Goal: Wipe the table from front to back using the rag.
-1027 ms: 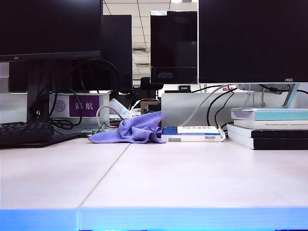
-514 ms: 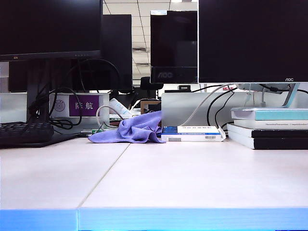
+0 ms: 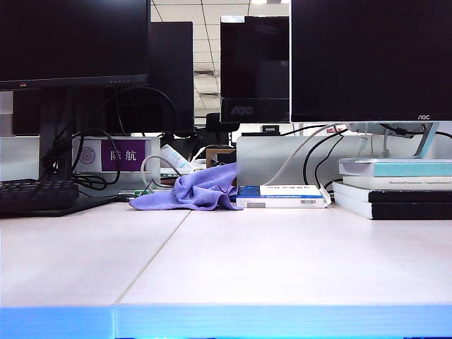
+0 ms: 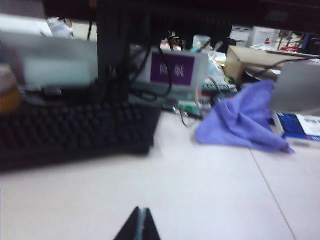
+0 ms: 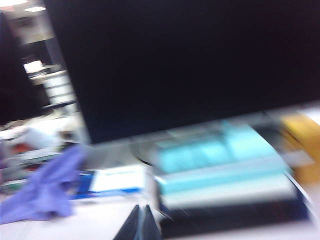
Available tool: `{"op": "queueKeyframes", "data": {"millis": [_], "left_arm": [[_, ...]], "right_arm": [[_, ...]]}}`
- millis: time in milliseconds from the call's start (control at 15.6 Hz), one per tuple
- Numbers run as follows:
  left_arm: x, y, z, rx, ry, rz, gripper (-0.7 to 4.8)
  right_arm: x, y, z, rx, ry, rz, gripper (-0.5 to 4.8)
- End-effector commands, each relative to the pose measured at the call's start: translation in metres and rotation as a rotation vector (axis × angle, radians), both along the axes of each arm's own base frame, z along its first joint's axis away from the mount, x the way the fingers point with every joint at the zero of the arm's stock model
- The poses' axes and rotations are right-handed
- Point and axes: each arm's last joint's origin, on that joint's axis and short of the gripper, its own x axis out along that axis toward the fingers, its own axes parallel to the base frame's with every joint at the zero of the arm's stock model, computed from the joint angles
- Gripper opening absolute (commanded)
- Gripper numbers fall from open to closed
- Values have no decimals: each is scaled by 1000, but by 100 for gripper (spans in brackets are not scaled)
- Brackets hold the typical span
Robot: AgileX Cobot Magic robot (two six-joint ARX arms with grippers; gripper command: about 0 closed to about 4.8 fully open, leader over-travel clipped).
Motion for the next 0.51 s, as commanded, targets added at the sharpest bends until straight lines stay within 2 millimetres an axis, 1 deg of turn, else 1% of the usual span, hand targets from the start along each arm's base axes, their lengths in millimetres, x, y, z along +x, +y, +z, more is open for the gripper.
{"op": "queueKeyframes", "data": {"millis": [64, 128, 193, 257, 321, 385, 449, 514], "left_arm": [[28, -2, 26, 70, 4, -4, -5], [36, -3, 30, 75, 18, -11, -5], [65, -11, 44, 78, 70, -50, -5], [86, -22, 53, 87, 107, -92, -5], [101, -31, 58, 110, 129, -128, -5], [108, -36, 60, 125, 137, -147, -5], [134, -54, 65, 144, 165, -202, -5], [151, -65, 66, 151, 187, -229, -5]], "right_arm": [[14, 7, 34, -90, -11, 152, -1], [19, 9, 40, -95, -8, 198, -1], [29, 16, 51, -102, 3, 272, -1], [36, 23, 56, -103, 12, 323, -1], [41, 30, 58, -105, 29, 370, -1], [43, 34, 59, -106, 38, 391, -1], [52, 48, 59, -113, 73, 468, -1], [56, 58, 59, -118, 91, 517, -1]]}}
